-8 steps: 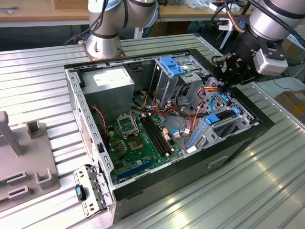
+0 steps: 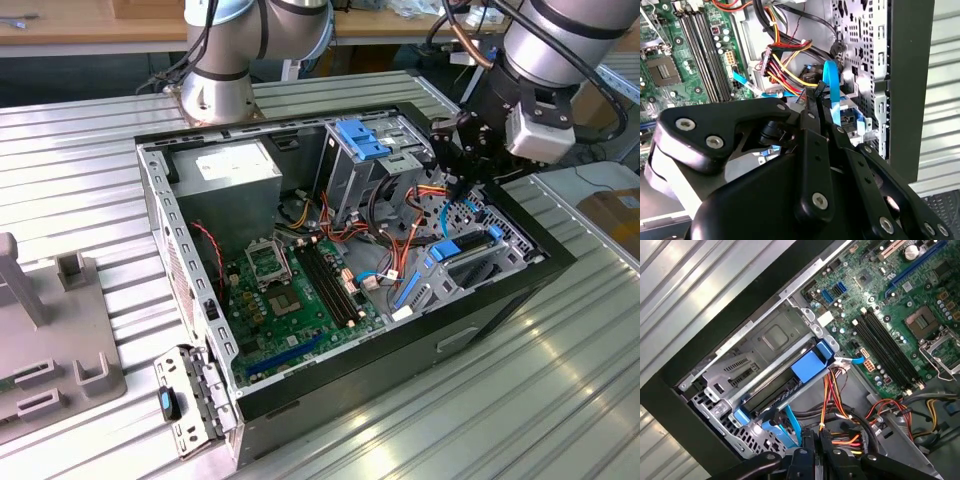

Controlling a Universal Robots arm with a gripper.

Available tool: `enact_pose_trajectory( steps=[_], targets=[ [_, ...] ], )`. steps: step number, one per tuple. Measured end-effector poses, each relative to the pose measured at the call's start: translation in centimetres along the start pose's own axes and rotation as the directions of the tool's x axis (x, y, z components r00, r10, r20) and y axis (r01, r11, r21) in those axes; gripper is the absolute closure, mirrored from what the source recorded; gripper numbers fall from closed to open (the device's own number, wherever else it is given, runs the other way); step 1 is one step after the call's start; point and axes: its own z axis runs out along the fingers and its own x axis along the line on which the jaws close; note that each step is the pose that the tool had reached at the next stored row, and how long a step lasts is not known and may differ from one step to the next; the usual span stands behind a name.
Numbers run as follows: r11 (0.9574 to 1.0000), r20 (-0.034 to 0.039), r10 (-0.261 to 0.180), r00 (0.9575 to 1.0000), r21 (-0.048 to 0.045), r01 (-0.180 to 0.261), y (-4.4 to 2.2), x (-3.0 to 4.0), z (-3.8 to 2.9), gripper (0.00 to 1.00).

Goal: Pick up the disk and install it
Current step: 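Insert the first disk wire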

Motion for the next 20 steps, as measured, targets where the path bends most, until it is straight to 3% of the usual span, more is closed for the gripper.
enact_pose_trajectory(
  steps=[4, 9, 14, 20],
  targets=[
    [1.0000, -0.0013, 0.008, 1.0000, -0.0002, -0.008, -0.06, -0.05, 0.01, 0.84],
    [0.9962, -0.0144, 0.086, 0.9962, -0.0029, -0.087, -0.17, -0.02, 0.03, 0.84],
    [0.9883, -0.0252, 0.152, 0.9880, -0.0039, -0.152, -0.27, -0.04, -0.37, 0.84],
    [0.9590, -0.0477, 0.283, 0.9579, -0.0041, -0.283, -0.38, -0.02, -0.98, 0.84]
  ],
)
